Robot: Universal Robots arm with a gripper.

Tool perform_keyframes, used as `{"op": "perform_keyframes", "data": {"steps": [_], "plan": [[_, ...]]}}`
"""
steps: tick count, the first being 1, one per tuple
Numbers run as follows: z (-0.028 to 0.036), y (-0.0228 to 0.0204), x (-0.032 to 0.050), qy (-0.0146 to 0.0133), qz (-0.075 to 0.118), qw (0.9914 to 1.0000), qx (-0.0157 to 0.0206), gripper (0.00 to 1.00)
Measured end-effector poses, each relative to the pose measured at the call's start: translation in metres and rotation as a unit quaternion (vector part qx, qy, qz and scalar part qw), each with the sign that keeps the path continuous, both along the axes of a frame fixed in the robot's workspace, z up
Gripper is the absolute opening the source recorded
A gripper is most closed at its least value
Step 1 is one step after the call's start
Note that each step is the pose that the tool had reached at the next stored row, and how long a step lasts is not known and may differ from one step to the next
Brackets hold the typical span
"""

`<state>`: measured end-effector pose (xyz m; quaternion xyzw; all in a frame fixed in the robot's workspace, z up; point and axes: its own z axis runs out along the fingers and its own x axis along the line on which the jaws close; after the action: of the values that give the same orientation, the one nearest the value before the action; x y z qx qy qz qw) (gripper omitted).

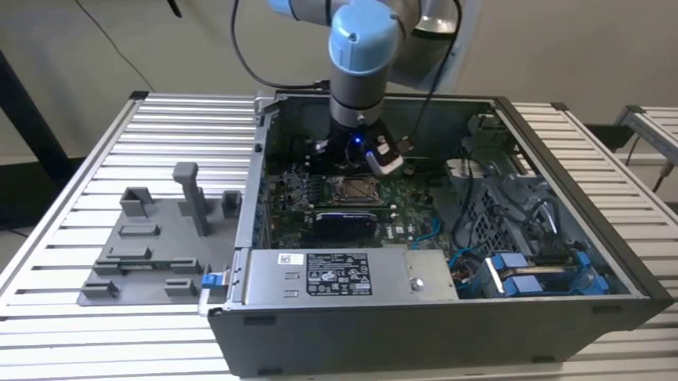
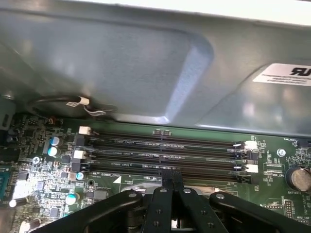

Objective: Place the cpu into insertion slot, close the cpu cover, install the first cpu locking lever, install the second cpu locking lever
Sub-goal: 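Install the first cpu locking lever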

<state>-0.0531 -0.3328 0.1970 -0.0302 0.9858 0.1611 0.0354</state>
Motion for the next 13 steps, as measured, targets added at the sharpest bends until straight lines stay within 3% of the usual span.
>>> {"op": "perform_keyframes", "data": {"steps": [13], "plan": [[-0.0001,-0.0025,0.0081,0.0000,0.000,1.00000,0.0000,0.11]]}}
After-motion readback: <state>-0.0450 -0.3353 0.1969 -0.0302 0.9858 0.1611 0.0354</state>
